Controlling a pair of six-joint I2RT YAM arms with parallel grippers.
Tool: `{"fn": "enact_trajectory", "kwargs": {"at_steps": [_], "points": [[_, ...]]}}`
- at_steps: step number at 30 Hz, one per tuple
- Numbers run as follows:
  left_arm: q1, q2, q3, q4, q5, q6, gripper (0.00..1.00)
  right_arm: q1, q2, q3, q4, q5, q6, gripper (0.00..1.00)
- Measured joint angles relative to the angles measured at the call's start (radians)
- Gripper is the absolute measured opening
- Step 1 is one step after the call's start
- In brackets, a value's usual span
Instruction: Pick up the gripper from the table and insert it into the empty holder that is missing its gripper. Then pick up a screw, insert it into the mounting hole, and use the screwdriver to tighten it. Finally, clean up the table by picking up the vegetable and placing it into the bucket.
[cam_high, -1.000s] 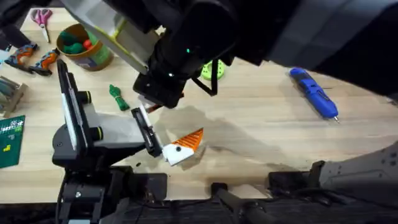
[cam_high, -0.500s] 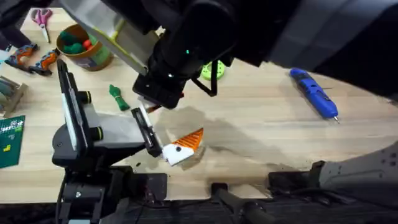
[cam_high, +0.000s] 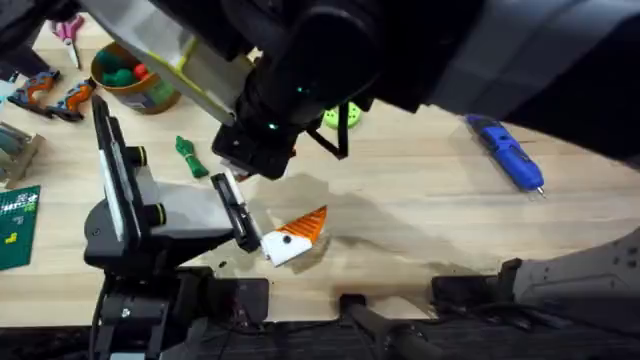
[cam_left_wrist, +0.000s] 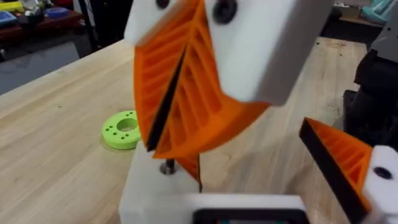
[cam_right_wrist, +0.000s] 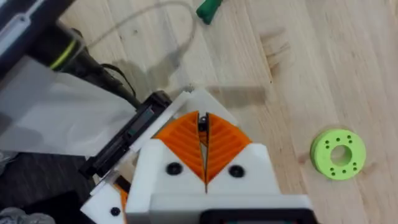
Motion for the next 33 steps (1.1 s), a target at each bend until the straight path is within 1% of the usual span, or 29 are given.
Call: {"fn": "enact_trajectory", "kwargs": {"at_steps": [16,23,31,33], "points": [[0.000,0.000,0.000,0.000,0.000,0.000,0.986,0.000,0.001,0.000,-0.002,0.001,0.000,0.006],[0.000,0.000,0.000,0.000,0.000,-0.002,0.986,0.000,0.034,0.000,-0.004,0.006,0.000,0.006],[0.000,0.000,0.000,0.000,0.000,-0.004,0.986,0.000,0.035,0.000,-0.002,0.006,0.000,0.007],[0.000,0.000,0.000,0.000,0.000,-0.003,0.986,0.000,0.035,0.000,-0.002,0.006,0.002,0.103]]}}
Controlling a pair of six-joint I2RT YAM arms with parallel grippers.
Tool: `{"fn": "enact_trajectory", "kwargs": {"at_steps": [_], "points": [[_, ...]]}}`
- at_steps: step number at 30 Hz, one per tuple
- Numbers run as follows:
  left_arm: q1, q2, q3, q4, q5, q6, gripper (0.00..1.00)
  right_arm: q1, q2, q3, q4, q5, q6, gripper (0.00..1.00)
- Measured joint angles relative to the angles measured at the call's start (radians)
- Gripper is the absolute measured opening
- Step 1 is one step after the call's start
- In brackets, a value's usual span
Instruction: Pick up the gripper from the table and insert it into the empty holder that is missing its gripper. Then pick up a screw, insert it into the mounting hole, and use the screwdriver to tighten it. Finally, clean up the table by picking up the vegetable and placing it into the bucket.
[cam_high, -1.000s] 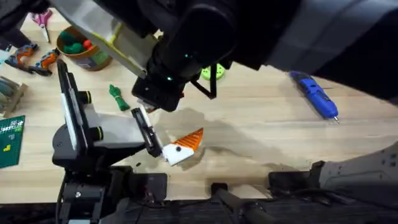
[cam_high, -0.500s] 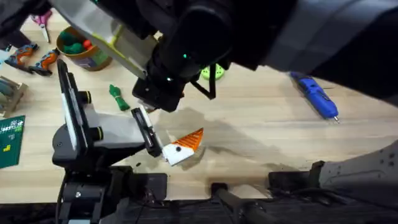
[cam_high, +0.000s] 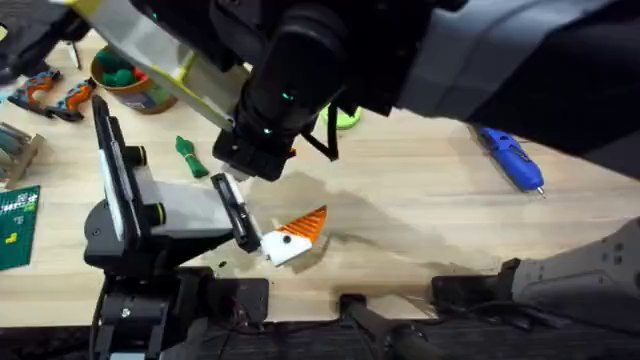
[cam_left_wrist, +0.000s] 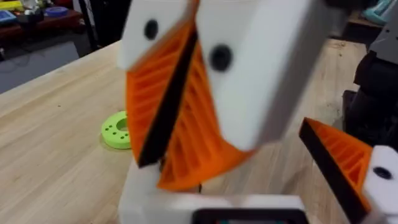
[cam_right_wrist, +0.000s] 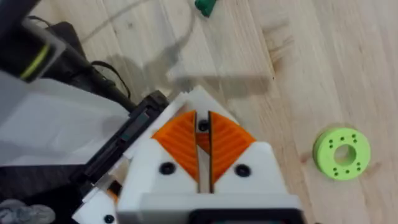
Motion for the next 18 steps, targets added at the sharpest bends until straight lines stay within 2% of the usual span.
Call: {"fn": "enact_trajectory", "kwargs": {"at_steps": [4,6,12,15,18], "points": [[0.000,0.000,0.000,0.000,0.000,0.000,0.986,-0.002,0.000,0.000,0.001,0.009,-0.004,0.398],[0.000,0.000,0.000,0.000,0.000,0.000,0.986,-0.008,0.000,0.001,0.000,0.018,-0.005,0.498],[0.000,0.000,0.000,0.000,0.001,0.001,0.986,-0.020,-0.008,0.005,-0.024,0.020,-0.002,0.650],[0.000,0.000,0.000,0.000,0.004,0.002,0.985,-0.040,-0.032,0.006,-0.049,0.007,-0.001,0.755],[0.000,0.000,0.000,0.000,0.004,0.003,0.986,-0.097,-0.077,0.009,-0.080,-0.003,0.000,0.892]]}}
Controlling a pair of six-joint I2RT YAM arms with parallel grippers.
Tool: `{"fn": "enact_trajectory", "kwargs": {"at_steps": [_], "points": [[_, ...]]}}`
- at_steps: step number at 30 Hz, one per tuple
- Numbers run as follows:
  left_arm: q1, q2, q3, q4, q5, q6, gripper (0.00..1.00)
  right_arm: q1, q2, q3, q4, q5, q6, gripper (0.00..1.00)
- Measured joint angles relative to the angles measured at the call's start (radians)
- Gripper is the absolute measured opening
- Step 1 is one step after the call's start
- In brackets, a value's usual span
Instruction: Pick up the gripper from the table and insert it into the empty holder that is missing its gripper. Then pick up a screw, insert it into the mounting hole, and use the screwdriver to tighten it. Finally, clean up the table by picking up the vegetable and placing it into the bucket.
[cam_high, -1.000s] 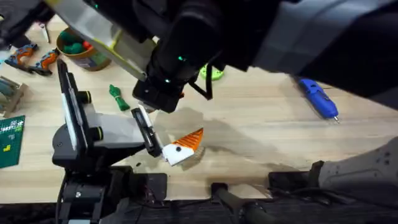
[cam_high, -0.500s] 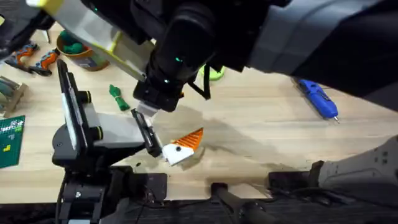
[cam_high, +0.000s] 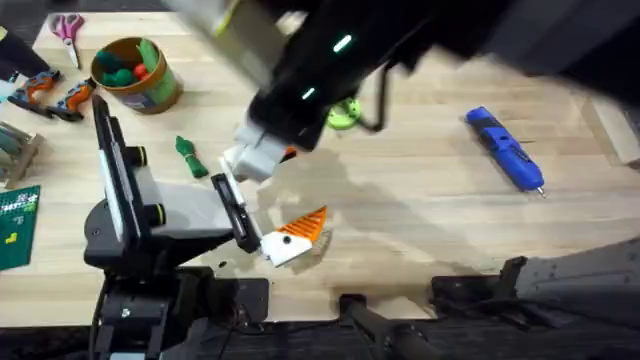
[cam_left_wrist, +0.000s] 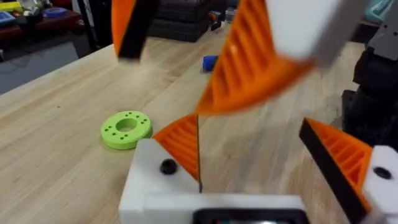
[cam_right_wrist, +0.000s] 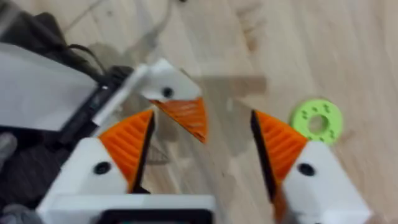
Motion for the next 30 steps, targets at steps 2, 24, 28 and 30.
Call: {"fn": "enact_trajectory", "kwargs": {"at_steps": [2,24,28,30], "points": [[0.000,0.000,0.000,0.000,0.000,0.000,0.986,-0.058,-0.036,0.004,-0.028,-0.001,0.005,0.983],[0.000,0.000,0.000,0.000,0.006,0.004,0.005,-0.569,-0.150,0.005,-0.295,-0.001,0.103,0.992],[0.000,0.000,0.000,0.000,0.007,0.004,0.005,-0.647,-0.217,-0.100,-0.284,-0.001,0.116,0.994],[0.000,0.000,0.000,0.000,0.007,0.004,0.004,-0.696,-0.278,-0.188,-0.251,-0.001,0.118,0.992]]}}
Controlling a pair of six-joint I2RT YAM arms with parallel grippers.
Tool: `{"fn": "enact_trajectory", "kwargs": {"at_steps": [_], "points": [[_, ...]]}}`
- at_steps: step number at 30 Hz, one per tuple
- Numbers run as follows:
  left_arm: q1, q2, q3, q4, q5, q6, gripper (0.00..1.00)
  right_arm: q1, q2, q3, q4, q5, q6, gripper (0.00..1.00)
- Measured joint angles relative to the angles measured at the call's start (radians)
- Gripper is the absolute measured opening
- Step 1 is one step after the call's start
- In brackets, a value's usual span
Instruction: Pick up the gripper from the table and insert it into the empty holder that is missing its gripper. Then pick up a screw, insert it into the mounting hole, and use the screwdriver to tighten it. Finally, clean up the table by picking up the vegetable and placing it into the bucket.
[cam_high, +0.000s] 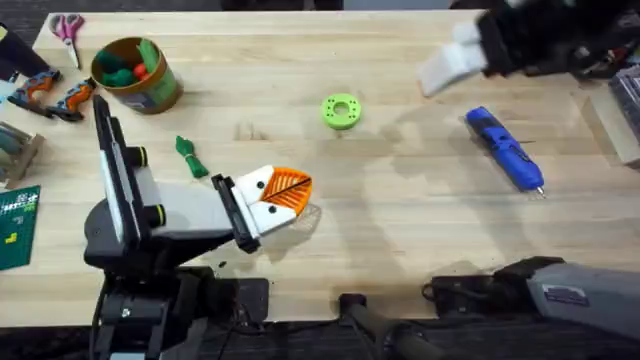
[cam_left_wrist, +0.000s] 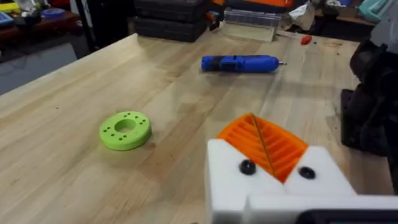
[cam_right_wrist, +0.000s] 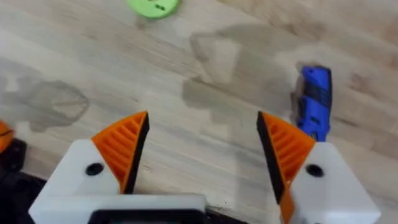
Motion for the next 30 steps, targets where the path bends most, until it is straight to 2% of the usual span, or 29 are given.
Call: {"fn": "enact_trajectory", "kwargs": {"at_steps": [7,11,12,18,30], "points": [[0.000,0.000,0.000,0.000,-0.003,-0.050,0.004,-0.203,-0.201,-0.292,0.161,-0.009,-0.072,0.994],[0.000,0.000,0.000,0.000,-0.004,-0.069,0.004,-0.285,-0.195,-0.393,0.229,-0.045,-0.152,0.994],[0.000,0.000,0.000,0.000,-0.004,-0.077,0.004,-0.334,-0.153,-0.436,0.290,-0.057,-0.215,0.994],[0.000,0.000,0.000,0.000,-0.004,-0.084,0.004,-0.396,-0.039,-0.441,0.395,-0.016,-0.350,0.994],[0.000,0.000,0.000,0.000,-0.004,-0.087,0.004,-0.527,0.092,-0.443,0.403,0.036,-0.463,0.994]]}}
